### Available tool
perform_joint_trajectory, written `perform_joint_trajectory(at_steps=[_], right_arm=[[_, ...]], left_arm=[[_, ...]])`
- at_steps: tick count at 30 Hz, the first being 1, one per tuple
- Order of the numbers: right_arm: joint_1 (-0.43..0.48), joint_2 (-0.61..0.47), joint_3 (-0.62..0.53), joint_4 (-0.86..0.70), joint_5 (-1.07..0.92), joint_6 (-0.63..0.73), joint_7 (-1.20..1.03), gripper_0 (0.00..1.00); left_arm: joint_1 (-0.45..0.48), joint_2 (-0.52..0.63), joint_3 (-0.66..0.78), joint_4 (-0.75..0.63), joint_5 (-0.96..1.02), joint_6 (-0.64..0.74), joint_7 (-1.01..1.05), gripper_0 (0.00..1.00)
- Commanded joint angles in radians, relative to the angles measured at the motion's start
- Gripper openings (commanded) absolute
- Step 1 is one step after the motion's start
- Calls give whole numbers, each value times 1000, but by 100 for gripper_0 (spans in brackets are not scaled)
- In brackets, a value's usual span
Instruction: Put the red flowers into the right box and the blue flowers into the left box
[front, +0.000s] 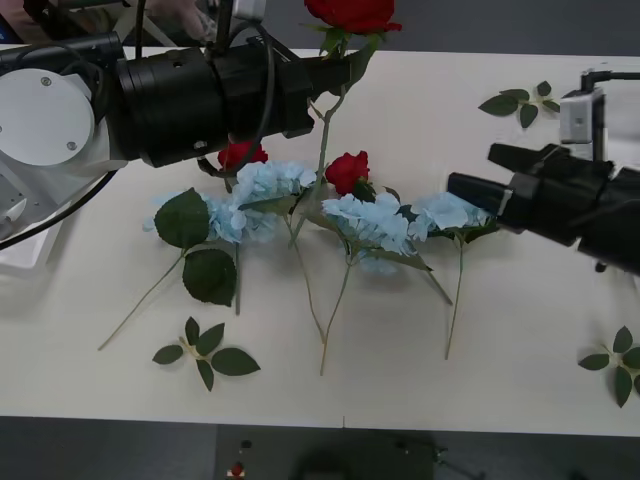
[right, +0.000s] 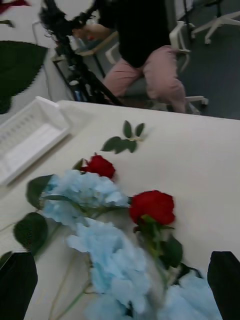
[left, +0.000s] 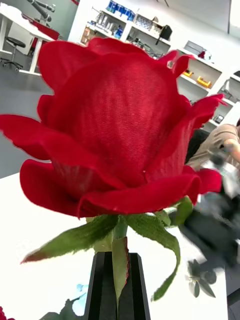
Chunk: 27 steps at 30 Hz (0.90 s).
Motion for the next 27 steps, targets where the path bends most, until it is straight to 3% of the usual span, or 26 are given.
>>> perform_joint_trajectory(at_steps=[1,8,15,22,23,25,27], right_arm=[[13,54,84,-93,-8,-17,93,100],[-67,194,253,-55,30,-79,140,100],[-178,396,257,109,153,-7,159,100],[-262,484,269,206,205,-7,175,100],[-274,491,273,216,205,-7,179,96],[-285,505,273,229,205,-9,180,62],[-291,505,273,236,202,-9,180,35]], left_arm=[[-15,-14,14,-27,5,-8,60,0],[-11,-77,16,-11,46,-76,63,0],[-9,-126,16,6,94,-151,60,0],[-9,-126,16,7,92,-157,58,0],[-9,-126,16,7,92,-157,58,0],[-11,-126,16,7,92,-157,58,0],[-9,-126,16,7,92,-157,58,0]])
